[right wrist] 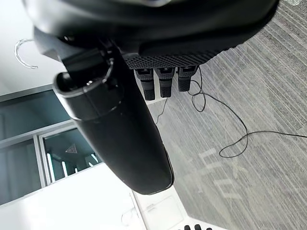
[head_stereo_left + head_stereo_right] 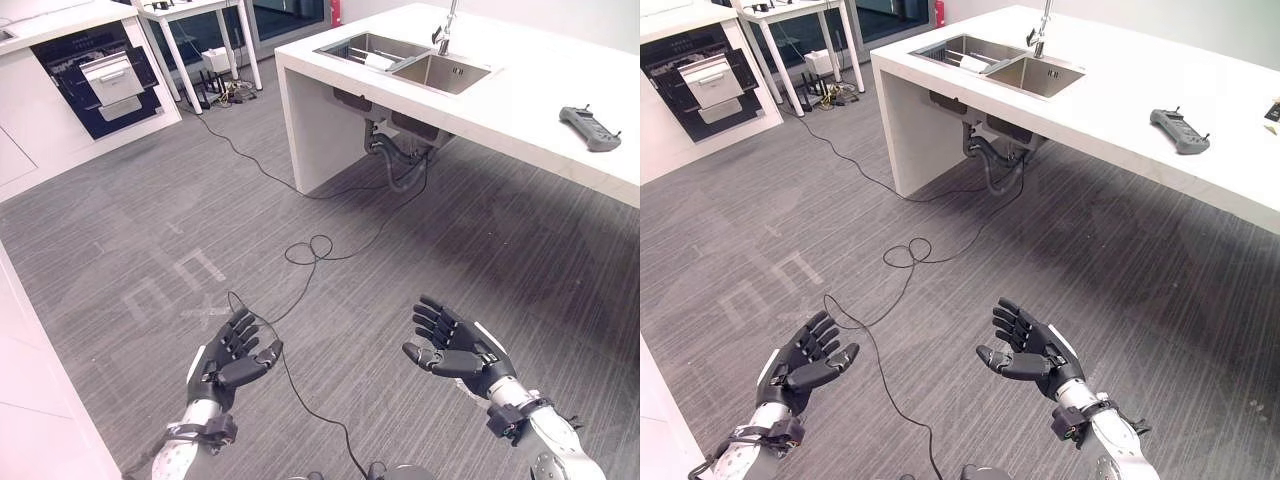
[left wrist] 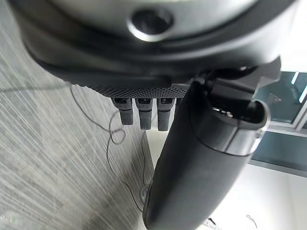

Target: Place the dishes in the dishwasher.

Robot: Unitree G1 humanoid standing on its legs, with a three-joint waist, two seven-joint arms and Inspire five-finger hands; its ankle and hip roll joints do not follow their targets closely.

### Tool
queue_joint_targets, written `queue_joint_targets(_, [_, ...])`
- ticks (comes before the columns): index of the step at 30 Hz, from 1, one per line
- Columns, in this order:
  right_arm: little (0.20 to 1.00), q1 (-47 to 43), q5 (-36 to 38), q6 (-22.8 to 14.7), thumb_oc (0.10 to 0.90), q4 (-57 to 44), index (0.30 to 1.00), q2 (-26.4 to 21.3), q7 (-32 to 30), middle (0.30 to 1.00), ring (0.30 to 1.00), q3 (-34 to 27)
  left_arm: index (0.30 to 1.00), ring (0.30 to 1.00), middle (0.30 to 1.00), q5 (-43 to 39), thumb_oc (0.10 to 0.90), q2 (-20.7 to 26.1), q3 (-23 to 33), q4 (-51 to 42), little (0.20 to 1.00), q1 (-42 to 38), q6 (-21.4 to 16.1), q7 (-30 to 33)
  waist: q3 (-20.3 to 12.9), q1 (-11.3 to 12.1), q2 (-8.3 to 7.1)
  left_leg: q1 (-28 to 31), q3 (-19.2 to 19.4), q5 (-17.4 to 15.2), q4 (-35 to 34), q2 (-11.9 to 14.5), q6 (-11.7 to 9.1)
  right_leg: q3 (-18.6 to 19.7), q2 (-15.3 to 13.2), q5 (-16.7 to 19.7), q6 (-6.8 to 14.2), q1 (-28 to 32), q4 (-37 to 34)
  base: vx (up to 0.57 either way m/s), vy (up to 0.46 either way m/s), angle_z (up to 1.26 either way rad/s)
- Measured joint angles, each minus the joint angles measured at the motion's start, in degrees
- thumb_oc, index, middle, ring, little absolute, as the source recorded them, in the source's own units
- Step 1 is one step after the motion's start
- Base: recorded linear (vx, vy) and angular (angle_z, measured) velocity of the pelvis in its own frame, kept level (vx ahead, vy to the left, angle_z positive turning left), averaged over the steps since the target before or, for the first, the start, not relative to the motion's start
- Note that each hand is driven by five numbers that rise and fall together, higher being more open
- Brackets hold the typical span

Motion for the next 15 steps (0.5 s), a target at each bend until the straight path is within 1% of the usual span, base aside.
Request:
queue_joint_targets(3, [0.9,-0.1,0.2,-2.0,0.8,0.3,0.9,2.5,1.5,0.9,0.9,0.2,0.9,0.9,0.9,-0.2,0.8,-0.5,0.5,0.8,0.9,-0.4,-0.1,-2.5,0.2,0.4,0.64,0.2,-0.2,0.4,-0.7,0.3,-0.5,-0.3,0.3,-0.6,-0.3,0.3,0.0,0.05,-0.158,0.03])
queue_joint_targets(6, [0.9,0.0,0.2,-2.6,0.8,0.2,0.9,1.4,2.3,0.9,0.9,0.2,0.9,0.9,0.9,-0.5,0.8,-1.1,0.5,0.8,0.9,-0.6,-0.3,-2.5,0.3,0.7,0.58,1.3,-0.2,1.2,-1.9,0.4,-1.5,-0.2,0.6,-1.5,-0.9,-0.1,0.9,0.06,-0.204,-0.04])
queue_joint_targets(7, [0.9,-0.1,0.2,-3.2,0.8,0.2,0.9,-0.1,3.0,0.9,0.9,0.2,0.9,0.9,0.9,-0.6,0.8,-1.1,0.5,0.8,0.9,-0.9,-1.2,-2.5,0.9,1.2,-0.35,2.2,0.1,2.0,-2.9,0.5,-2.3,0.1,0.5,-2.8,-1.6,-0.9,3.0,0.05,-0.265,0.01])
queue_joint_targets(8, [0.9,-0.1,0.2,-3.6,0.8,0.1,0.9,-0.4,3.1,0.9,0.9,0.5,0.9,0.9,0.9,-0.7,0.8,-1.1,0.5,0.8,0.9,-1.2,-1.6,-2.5,2.7,1.4,-1.92,3.0,0.4,2.8,-2.9,0.6,-3.2,-0.1,0.4,-5.0,-2.7,-1.3,5.9,0.09,-0.225,0.05])
queue_joint_targets(9, [0.9,-0.7,0.2,-4.0,0.8,0.1,0.9,-0.1,3.6,0.9,0.9,0.7,0.9,0.9,0.9,-0.7,0.8,-0.7,0.6,0.7,0.9,-1.6,-2.1,-2.6,3.8,2.0,-3.76,-0.9,0.0,3.3,4.2,0.4,-4.6,0.6,0.6,-6.5,-4.9,-3.4,8.3,0.14,-0.074,-0.03])
queue_joint_targets(10, [0.9,-2.8,0.2,-4.6,0.8,0.4,0.9,0.0,4.4,0.9,0.9,0.1,0.9,0.9,0.9,-0.7,0.8,-0.8,0.7,1.0,0.9,-3.1,-3.0,-2.5,7.0,3.8,-4.43,-13.8,-0.8,5.5,27.4,0.9,-4.1,2.2,1.0,-5.8,-5.9,-4.0,9.3,0.29,0.153,-0.24])
queue_joint_targets(11, [0.9,-4.0,0.2,-4.7,0.8,0.5,0.9,1.0,3.9,0.9,0.9,-0.7,0.9,0.9,0.9,-0.7,0.8,-1.7,0.5,2.1,0.9,-2.6,-2.8,-2.8,9.0,4.3,-2.73,-18.0,2.6,2.4,24.6,0.1,-1.0,2.0,2.4,-5.1,-4.4,-2.7,7.4,0.31,0.255,-0.32])
queue_joint_targets(12, [0.9,-4.7,0.2,-4.9,0.8,0.3,0.9,0.0,4.4,0.9,0.9,-0.3,0.9,0.9,0.9,-0.8,0.8,-3.8,0.9,2.1,0.9,-1.1,-3.1,-2.8,9.6,3.5,1.71,-18.1,7.1,2.6,5.2,2.7,-0.4,-1.3,4.1,-6.8,-1.7,-1.5,9.2,0.36,0.286,-0.05])
queue_joint_targets(13, [0.9,-4.8,0.2,-5.6,0.8,-0.5,0.9,-0.1,4.7,0.9,0.9,-0.8,0.9,0.9,0.9,-0.7,0.8,-5.0,1.1,1.9,0.9,-0.8,-3.9,-2.8,11.2,2.3,3.96,-22.7,6.9,5.1,2.3,6.7,-3.4,-3.8,6.7,-10.7,-5.3,-0.5,12.5,0.36,0.31,0.17])
queue_joint_targets(14, [0.9,-2.5,0.0,-5.1,0.8,-0.3,0.9,-0.2,4.8,0.9,0.9,-0.2,0.9,0.9,0.9,-0.7,0.8,-4.7,0.4,1.9,0.9,0.3,-3.8,-3.3,11.0,2.6,3.44,-26.4,6.9,7.2,2.1,7.6,-1.0,-3.9,7.7,-12.7,-2.2,2.9,10.5,0.45,0.358,-0.16])
queue_joint_targets(15, [0.9,-0.6,0.0,-5.1,0.8,-0.7,0.9,-0.6,5.0,0.9,0.9,-0.5,0.9,0.9,0.9,-0.7,0.8,-4.9,0.5,2.0,0.9,1.7,-4.0,-3.2,10.0,4.5,1.27,-24.8,6.1,6.5,3.7,6.4,-0.9,-0.4,8.0,-11.8,3.9,9.0,5.9,0.56,0.484,-0.4])
